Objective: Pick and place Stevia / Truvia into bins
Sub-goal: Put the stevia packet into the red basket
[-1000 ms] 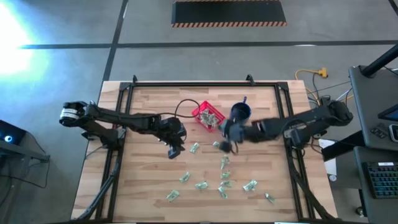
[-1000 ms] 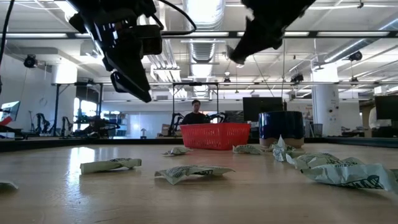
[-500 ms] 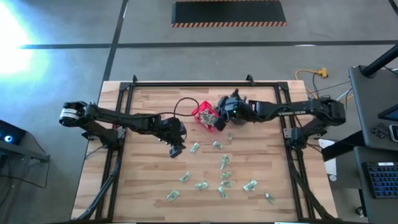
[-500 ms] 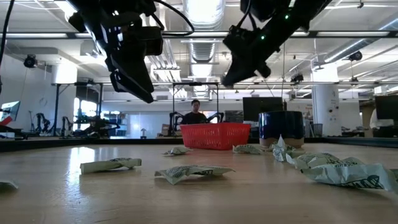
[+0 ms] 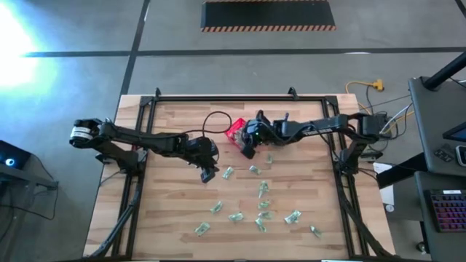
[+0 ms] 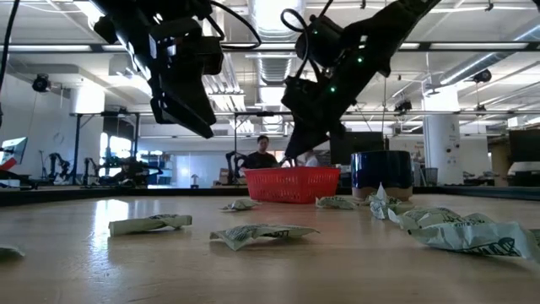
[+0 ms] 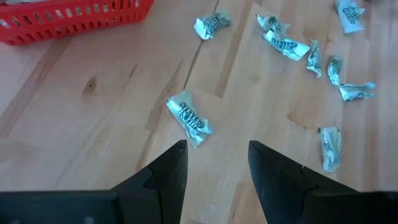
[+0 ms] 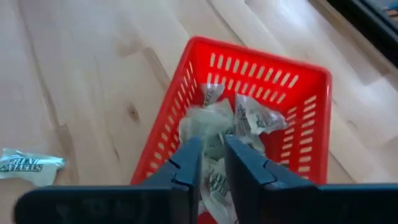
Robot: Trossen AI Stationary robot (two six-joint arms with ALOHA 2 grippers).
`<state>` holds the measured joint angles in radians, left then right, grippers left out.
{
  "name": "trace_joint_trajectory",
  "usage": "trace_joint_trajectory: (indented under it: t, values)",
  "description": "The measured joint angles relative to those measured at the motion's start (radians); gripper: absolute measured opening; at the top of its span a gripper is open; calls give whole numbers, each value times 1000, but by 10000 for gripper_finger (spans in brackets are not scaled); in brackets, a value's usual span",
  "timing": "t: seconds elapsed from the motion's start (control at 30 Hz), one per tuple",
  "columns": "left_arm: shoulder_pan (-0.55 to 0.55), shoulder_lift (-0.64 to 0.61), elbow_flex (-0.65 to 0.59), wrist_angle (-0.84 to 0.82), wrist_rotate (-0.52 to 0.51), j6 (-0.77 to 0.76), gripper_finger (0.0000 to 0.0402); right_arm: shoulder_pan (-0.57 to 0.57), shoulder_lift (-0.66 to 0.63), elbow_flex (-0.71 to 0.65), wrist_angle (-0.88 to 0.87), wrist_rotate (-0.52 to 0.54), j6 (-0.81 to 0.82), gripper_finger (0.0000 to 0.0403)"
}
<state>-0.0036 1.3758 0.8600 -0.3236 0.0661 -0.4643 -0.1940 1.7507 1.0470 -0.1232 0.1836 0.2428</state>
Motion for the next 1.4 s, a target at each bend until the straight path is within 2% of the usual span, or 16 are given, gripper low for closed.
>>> trace_joint_trajectory:
  t: [0.13, 0.3, 0.5, 0.6, 0.67, 0.93, 1.27, 1.4]
  values:
    - [0, 0, 0, 1, -12, -1, 153, -7, -7, 25, -19, -2, -23, 90]
    - [0, 0, 0, 2, -22, 2, 153, -18, -51, 63, -128, -7, -85, 120]
    - [0, 11, -11, 60, -102, 32, 153, -7, -153, 76, -289, -124, -167, 130]
    - [1, 34, -26, 144, -110, 33, 153, 1, -221, 48, -362, -137, -160, 126]
    - [0, 64, -30, 220, -109, 32, 153, 12, -273, 25, -418, -138, -143, 122]
    - [-13, 179, -16, 246, -128, -9, 153, 98, -515, -100, -569, -134, -27, 106]
    - [-36, 214, 13, 232, -134, -9, 153, 242, -830, -302, -576, -91, 251, 85]
    - [-52, 220, 2, 237, -210, -1, 153, 284, -912, -361, -574, -56, 332, 77]
